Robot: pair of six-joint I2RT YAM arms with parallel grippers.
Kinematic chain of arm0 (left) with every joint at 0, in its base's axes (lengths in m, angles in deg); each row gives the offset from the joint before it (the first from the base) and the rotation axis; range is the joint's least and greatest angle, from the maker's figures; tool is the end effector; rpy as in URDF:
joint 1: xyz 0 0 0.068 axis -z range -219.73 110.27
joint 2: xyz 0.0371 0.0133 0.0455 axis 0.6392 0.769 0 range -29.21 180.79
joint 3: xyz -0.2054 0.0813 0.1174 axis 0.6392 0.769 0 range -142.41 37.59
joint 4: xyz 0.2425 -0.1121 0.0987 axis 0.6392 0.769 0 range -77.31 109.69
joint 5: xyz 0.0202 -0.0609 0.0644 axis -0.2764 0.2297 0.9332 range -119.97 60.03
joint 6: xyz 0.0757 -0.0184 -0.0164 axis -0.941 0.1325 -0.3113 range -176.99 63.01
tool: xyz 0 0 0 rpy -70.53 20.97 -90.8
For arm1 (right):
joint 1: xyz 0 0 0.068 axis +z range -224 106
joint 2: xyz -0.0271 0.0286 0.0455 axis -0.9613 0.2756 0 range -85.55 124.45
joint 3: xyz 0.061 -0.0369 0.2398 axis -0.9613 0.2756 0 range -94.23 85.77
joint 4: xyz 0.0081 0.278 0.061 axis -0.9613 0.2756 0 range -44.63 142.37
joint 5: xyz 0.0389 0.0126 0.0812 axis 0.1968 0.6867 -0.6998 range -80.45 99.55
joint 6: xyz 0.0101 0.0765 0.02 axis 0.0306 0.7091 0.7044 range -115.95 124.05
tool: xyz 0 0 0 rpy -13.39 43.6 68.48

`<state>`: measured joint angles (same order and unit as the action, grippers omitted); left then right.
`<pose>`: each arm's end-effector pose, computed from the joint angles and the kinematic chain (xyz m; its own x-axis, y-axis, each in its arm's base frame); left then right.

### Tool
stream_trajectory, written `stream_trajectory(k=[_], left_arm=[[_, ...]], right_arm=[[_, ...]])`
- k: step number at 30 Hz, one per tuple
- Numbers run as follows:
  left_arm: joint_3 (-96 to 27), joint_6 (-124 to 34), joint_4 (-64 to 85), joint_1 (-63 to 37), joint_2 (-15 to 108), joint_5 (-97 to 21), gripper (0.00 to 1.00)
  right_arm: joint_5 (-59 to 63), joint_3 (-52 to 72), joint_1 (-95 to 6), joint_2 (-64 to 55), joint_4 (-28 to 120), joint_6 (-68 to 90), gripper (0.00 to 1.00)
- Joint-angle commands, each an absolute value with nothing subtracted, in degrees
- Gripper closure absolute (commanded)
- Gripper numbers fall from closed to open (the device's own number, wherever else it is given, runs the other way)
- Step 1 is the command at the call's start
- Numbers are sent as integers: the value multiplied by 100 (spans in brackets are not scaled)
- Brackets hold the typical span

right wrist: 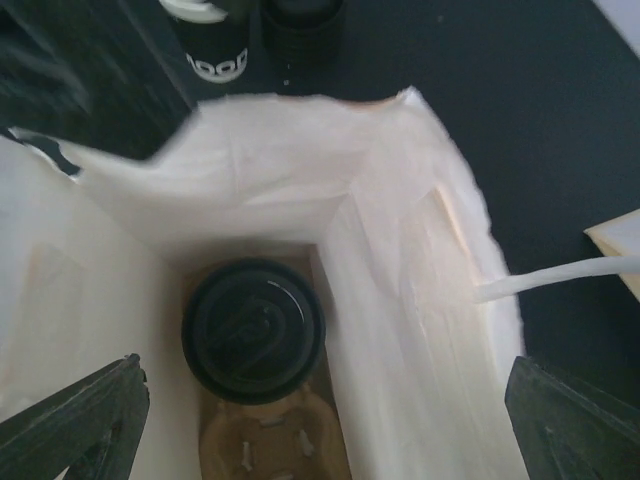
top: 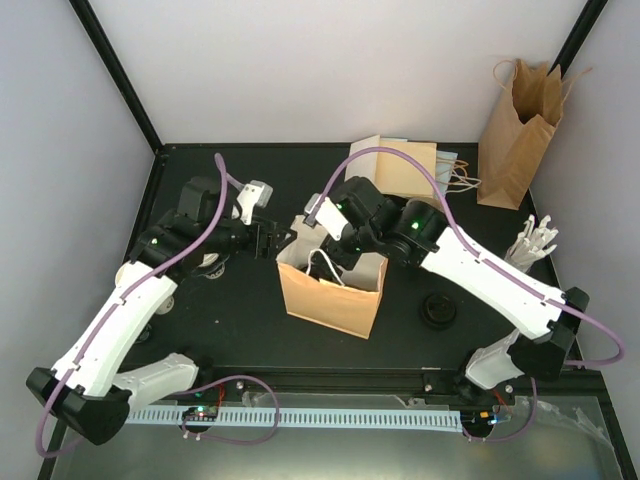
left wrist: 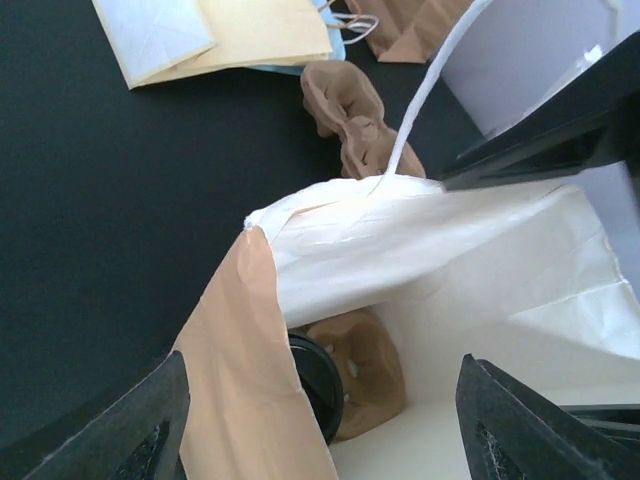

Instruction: Pack the takeout coffee

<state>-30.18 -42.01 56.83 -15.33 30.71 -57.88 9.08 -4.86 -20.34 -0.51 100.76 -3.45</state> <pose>0.2299 -0.1395 0.3384 -0.7039 0.0686 -0.7070 0.5452 0.6902 -0.4758 0.2092 0.2854 0.3301 -0.3431 -0.6868 -0.6408 -0.8608 0.5029 -0.0781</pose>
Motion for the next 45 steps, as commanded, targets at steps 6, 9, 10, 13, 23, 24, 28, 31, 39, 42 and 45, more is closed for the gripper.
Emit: stream_trajectory(k=[6, 9, 10, 13, 23, 24, 28, 31, 39, 42, 45], left_arm=[[-3867, -4147, 6831, -569, 3697, -3925, 26], [-4090, -4096, 6968, -411, 3971, -3586, 30], [-4176, -4069, 7040, -368, 4074, -3440, 32], [-4438, -4049, 7192, -343, 4355, -3377, 35], [-4338, -3924, 6596, -340, 4466, -4252, 41], [-4289, -3894, 6527, -332, 4455, -4317, 42], [-4180, -3874, 6489, -332, 4233, -4433, 42], [-4110, -3882, 6528, -328, 4102, -4426, 42], [-4138, -3935, 6909, -327, 3744, -4478, 41], [-3941, -3952, 6801, -336, 3521, -4400, 40], [-3924, -3956, 6868, -335, 3460, -4525, 40]], right_arm=[[1713, -1320, -1750, -282, 10552, 71, 0], [2026, -1556, -1750, -359, 10700, 211, 0], [2093, -1611, -1748, -407, 10707, 257, 0], [2164, -1632, -1749, -640, 10655, 366, 0], [1879, -836, -1736, -1065, 10458, 328, 0], [1863, -700, -1725, -1111, 10345, 326, 0], [1703, -535, -1608, -1192, 10101, 244, 0], [1695, -574, -1381, -1149, 10165, 143, 0], [1928, -666, -702, -1008, 10400, 190, 0], [2017, -755, -528, -971, 10476, 194, 0], [2069, -773, -383, -968, 10498, 182, 0]])
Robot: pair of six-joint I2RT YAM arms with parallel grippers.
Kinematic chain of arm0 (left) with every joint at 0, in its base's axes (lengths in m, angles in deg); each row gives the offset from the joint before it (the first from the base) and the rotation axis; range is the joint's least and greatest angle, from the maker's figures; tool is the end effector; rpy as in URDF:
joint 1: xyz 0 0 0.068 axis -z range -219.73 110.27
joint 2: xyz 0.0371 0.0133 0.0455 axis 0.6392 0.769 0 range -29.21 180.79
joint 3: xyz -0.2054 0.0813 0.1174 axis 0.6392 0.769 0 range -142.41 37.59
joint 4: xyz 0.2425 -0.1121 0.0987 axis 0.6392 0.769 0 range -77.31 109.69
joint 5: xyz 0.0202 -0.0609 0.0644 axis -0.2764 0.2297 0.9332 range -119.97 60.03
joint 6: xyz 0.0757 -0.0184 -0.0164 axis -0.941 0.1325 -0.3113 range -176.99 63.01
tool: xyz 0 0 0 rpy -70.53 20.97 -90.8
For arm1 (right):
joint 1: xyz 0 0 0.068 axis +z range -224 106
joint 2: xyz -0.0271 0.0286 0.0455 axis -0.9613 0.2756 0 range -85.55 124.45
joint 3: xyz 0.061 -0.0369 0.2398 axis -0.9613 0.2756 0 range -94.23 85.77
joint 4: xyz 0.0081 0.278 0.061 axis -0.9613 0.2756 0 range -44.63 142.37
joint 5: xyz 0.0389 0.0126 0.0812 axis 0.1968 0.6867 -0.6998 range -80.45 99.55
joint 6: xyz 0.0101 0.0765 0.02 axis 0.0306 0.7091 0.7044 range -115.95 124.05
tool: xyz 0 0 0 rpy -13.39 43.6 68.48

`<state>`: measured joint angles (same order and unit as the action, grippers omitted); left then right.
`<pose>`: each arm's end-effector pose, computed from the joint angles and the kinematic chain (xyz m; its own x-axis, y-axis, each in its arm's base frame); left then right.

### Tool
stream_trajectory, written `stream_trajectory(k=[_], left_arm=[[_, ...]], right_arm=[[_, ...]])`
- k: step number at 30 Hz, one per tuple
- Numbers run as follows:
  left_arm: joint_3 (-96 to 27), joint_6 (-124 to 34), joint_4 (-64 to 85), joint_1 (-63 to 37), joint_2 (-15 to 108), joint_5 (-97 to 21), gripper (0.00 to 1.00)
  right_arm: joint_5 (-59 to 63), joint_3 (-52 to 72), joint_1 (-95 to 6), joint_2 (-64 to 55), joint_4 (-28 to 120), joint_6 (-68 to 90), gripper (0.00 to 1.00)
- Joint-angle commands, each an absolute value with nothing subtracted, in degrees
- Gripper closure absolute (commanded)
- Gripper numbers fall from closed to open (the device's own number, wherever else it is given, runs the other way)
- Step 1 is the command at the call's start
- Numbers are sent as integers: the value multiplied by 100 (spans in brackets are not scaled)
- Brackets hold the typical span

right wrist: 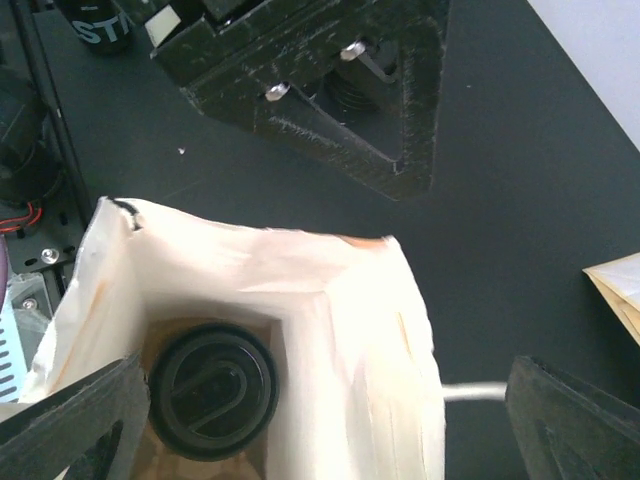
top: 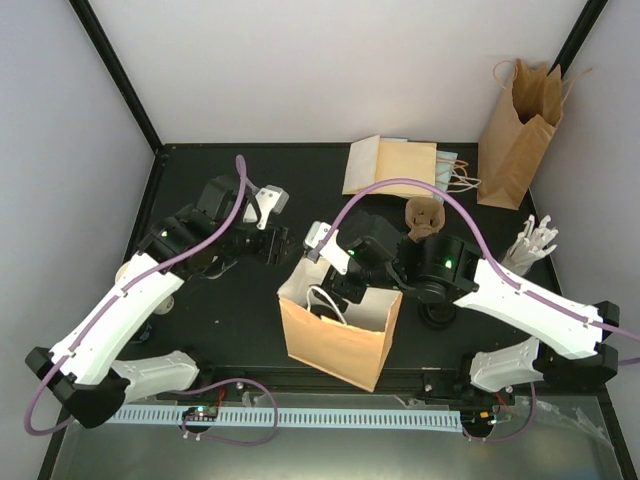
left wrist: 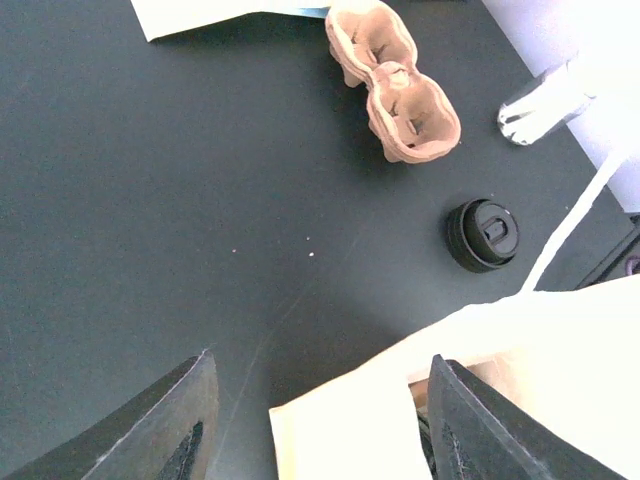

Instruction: Pack the takeout coffee

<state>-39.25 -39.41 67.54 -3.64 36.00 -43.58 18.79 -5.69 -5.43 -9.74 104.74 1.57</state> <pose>0.2118 -0.1743 0.3488 -0.7423 0.1780 -0.6460 0.5107 0.7744 -0.3735 0.1224 0.2818 0.3792 -0.2143 -0.6630 -0.7173 -0.8865 0.4403 -0.1422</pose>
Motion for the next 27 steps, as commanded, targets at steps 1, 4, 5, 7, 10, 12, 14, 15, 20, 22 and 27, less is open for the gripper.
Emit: stream_trajectory(k=[1, 4, 5, 7, 10, 12, 14, 15, 20, 22, 27], left_arm=[[-3984, -3953, 7005, -335, 3493, -4641, 40], [-4102, -3905, 7482, -318, 3567, -5065, 39], [-4102, -3860, 7582, -276, 3566, -5157, 38], [-4036, -3759, 7598, -65, 3520, -5185, 36], [-4039, -3719, 7511, 249, 3547, -5106, 34], [-4126, -3791, 7559, 326, 3654, -5037, 33], [-4232, -3886, 7659, 378, 3733, -5058, 33], [-4274, -3917, 7731, 404, 3747, -5074, 32], [-4192, -3938, 7845, 421, 3345, -4875, 30], [-4027, -3931, 7740, 430, 3119, -4861, 30], [-3705, -4048, 7678, 512, 3005, -4707, 31]], right_arm=[[2092, -770, -335, -972, 10508, 192, 0], [2167, -751, -272, -961, 10539, 202, 0], [2176, -737, -258, -961, 10548, 203, 0], [2192, -715, -236, -951, 10550, 212, 0], [2218, -696, -183, -938, 10537, 219, 0], [2214, -686, -155, -930, 10510, 220, 0], [2208, -689, -141, -918, 10501, 227, 0], [2203, -695, -135, -905, 10499, 224, 0], [2274, -739, -119, -828, 10528, 265, 0], [2352, -828, -114, -789, 10591, 301, 0], [2495, -957, -114, -861, 10501, 399, 0]])
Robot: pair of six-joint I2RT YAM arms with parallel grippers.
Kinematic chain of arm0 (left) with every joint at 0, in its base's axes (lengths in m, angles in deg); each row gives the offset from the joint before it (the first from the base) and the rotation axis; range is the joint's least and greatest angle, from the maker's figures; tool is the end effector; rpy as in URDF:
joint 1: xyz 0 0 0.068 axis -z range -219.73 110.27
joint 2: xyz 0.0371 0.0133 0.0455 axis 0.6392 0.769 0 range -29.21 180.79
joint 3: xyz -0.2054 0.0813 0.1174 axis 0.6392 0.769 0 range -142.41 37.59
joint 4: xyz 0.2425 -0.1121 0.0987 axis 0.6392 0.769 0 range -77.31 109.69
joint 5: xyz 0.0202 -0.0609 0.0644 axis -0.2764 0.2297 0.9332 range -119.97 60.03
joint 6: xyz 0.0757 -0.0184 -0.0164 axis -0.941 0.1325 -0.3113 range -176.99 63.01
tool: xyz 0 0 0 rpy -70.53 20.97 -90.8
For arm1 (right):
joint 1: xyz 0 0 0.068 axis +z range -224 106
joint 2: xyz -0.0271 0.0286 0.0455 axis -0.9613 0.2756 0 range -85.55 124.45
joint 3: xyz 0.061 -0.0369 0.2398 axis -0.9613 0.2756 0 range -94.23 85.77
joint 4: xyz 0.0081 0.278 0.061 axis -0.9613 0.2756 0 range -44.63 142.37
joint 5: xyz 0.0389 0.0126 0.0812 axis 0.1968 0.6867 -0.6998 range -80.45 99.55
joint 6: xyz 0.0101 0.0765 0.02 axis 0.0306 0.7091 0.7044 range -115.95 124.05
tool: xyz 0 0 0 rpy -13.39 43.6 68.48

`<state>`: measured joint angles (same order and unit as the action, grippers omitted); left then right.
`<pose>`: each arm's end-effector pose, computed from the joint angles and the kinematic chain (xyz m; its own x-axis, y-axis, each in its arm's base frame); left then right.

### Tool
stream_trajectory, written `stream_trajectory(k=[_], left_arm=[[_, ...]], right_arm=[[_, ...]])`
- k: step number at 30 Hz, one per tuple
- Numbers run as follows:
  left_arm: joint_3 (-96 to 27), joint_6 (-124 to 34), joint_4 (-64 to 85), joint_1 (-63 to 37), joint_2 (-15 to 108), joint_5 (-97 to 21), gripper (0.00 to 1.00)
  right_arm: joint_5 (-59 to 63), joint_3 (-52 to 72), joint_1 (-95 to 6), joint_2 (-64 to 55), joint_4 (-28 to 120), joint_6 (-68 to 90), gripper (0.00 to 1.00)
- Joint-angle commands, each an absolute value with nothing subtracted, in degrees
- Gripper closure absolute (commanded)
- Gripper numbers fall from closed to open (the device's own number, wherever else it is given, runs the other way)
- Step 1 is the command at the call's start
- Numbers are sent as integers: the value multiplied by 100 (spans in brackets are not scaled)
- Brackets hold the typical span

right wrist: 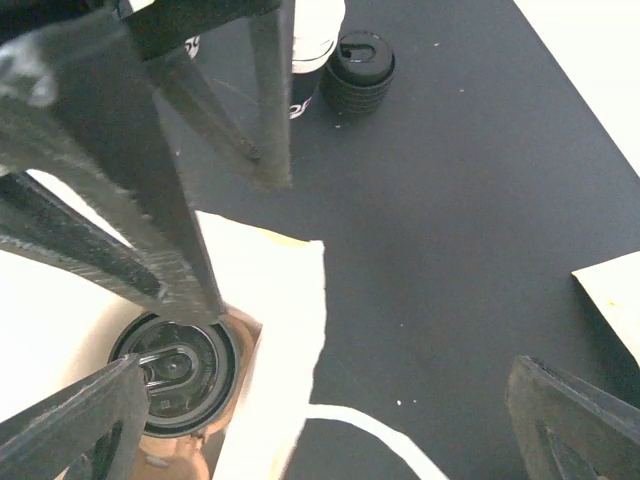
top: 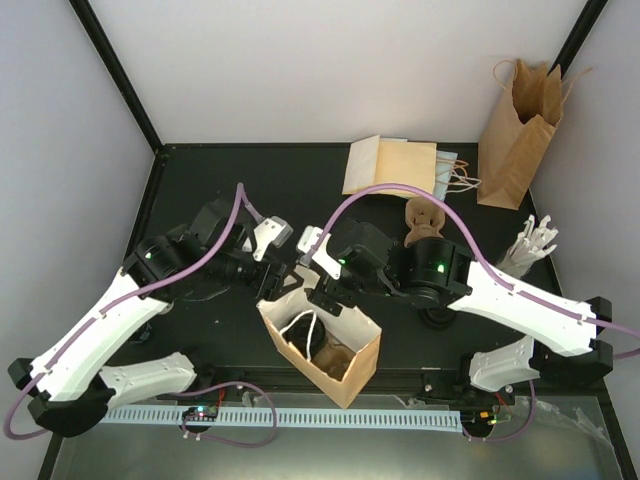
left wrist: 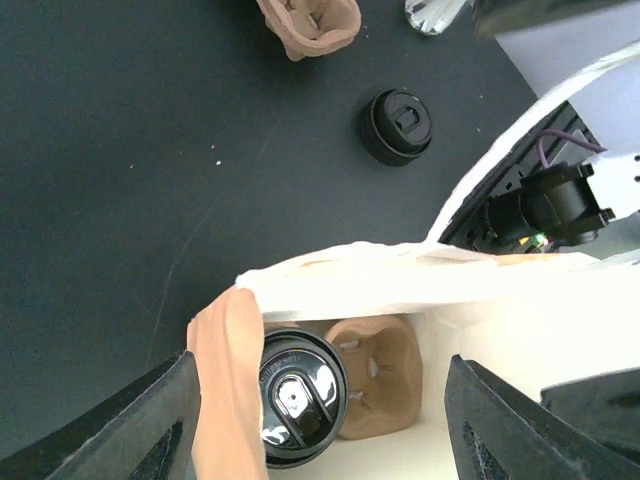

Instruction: Pack the takeout coffee

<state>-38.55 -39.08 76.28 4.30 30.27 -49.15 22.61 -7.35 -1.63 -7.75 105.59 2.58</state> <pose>0.1525 -0.1788 0.3543 -0.7512 0.3224 -0.5759 0.6166 0.6540 -0.4382 0.1096 0.2938 0.3783 -0.1910 -0.6840 -0.7040 -0.8851 0.4301 -0.1777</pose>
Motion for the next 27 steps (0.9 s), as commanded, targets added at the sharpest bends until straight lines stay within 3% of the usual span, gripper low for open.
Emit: stream_trajectory(k=[1, 8, 20, 24, 27], left_arm=[[-3708, -4060, 7721, 528, 3043, -4636, 31], [-3762, -4151, 8016, 638, 3287, -4123, 37], [-3929, -4241, 7875, 695, 3405, -4035, 62], [-3903, -4241, 7751, 734, 3472, -4090, 64], [-3937, -4245, 7777, 763, 3565, -3996, 73]], right_arm=[[2535, -974, -114, -884, 10452, 416, 0], [2953, -1557, -123, -681, 10755, 652, 0], [3387, -1918, -367, -881, 11017, 1085, 0], [3367, -1847, -627, -1013, 11056, 1203, 0], [3265, -1725, -935, -1110, 11076, 1301, 0]])
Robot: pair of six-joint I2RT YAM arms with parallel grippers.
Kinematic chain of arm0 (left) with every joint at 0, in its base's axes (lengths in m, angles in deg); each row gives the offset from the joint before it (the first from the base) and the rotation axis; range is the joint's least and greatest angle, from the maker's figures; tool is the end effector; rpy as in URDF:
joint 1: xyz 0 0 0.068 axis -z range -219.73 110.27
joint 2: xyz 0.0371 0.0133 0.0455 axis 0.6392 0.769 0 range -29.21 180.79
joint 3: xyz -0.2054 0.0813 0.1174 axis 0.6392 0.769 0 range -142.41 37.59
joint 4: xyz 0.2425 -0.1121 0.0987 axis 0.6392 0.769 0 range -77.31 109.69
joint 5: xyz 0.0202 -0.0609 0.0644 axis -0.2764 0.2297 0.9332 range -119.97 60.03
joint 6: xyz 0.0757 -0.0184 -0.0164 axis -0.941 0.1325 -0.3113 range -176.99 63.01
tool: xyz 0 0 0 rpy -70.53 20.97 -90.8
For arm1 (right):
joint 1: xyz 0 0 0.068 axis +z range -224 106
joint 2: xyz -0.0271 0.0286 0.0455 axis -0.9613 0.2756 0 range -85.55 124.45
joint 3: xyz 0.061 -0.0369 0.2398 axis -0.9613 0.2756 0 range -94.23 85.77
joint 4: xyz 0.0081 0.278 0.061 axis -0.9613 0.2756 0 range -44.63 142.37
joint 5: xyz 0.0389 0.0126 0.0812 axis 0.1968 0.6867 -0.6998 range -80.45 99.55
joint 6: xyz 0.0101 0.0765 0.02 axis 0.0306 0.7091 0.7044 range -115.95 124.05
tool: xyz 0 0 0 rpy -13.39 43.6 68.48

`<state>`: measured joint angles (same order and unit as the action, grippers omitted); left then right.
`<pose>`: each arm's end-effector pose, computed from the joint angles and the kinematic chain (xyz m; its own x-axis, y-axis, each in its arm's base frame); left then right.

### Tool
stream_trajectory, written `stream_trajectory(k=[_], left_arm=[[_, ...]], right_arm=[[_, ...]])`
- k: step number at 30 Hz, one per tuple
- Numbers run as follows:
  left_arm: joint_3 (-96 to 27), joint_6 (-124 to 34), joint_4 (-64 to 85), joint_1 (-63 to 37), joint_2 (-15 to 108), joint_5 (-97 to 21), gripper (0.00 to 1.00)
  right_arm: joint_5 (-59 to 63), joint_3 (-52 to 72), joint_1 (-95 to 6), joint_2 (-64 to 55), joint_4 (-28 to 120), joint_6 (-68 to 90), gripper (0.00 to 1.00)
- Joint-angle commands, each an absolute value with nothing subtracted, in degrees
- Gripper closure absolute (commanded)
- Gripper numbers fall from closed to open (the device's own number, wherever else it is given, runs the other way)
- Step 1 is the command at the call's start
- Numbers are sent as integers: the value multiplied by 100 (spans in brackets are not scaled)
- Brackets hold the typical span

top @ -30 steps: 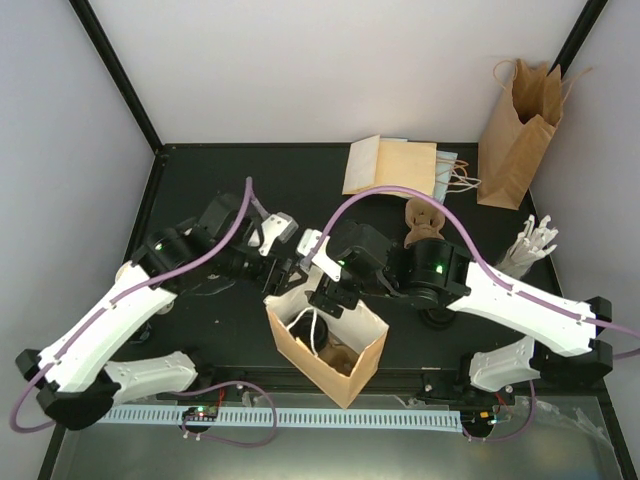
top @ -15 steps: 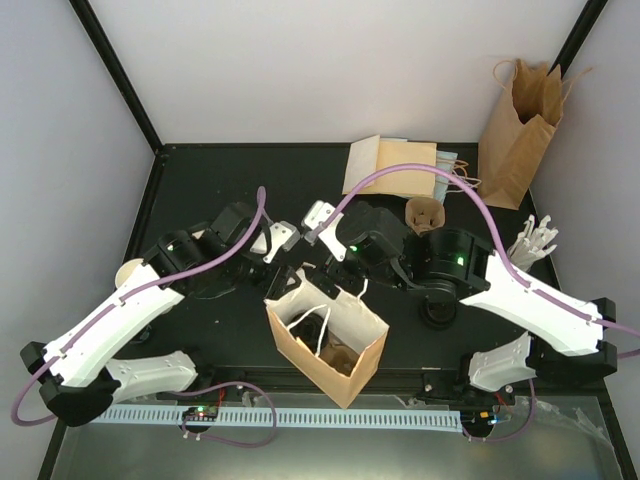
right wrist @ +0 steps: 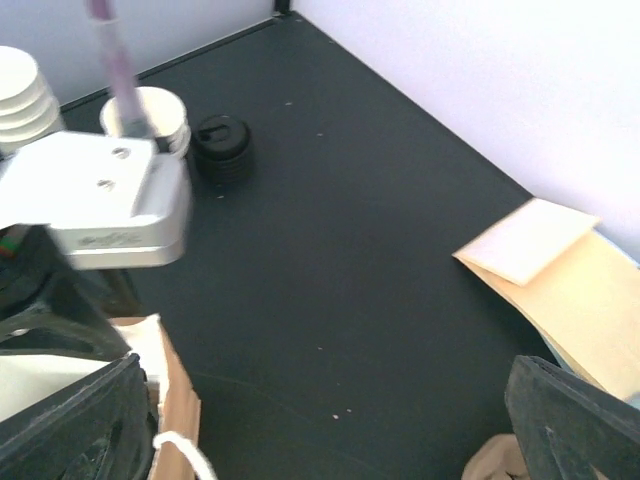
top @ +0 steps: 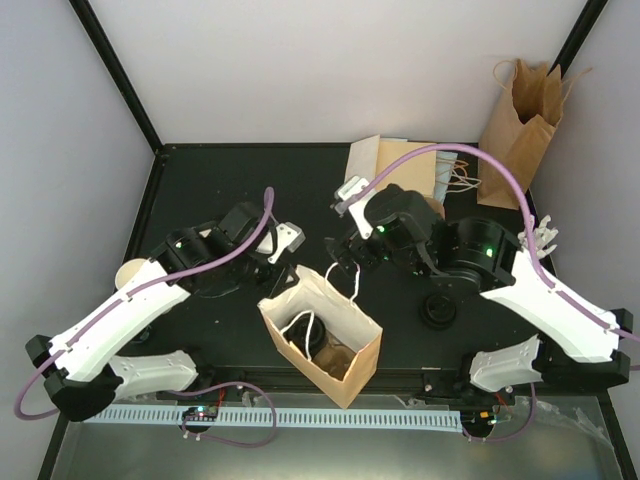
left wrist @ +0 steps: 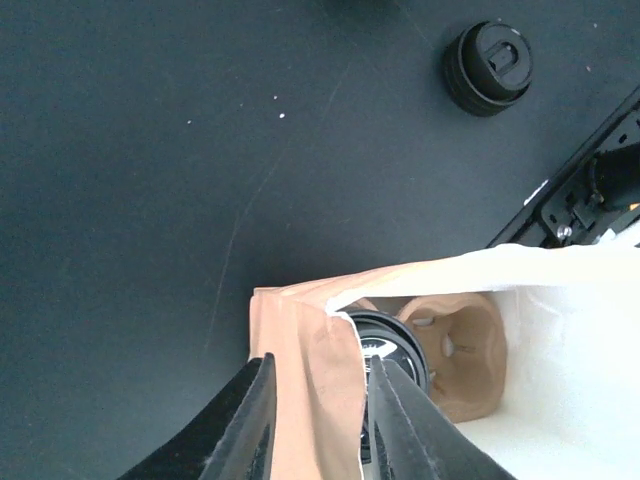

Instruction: Pack the takeout coffee

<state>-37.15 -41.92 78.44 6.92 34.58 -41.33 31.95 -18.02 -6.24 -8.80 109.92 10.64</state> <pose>0.1609 -0.1901 0.3241 -0.7472 0.4204 -0.5147 0.6179 0.7247 -0.3051 0.1328 0.2556 0.4399 -0.3139 -0.4877 -0.8146 -0.7101 0.6902 -0.1395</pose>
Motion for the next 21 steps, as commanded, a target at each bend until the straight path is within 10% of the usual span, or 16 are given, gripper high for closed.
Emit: stream_trajectory(k=[1, 6, 21], left_arm=[[-3950, -4236, 7787, 764, 3598, -3942, 78], [-4280, -4068, 7809, 756, 3780, -3188, 98], [-5526, -4624, 6931, -1231, 5566, -3621, 98]], right_arm=[[3214, -1639, -1030, -1144, 11063, 1322, 0], [3062, -1335, -1474, -1312, 10913, 1347, 0], [2844, -730, -2679, -1457, 10481, 1318, 0]])
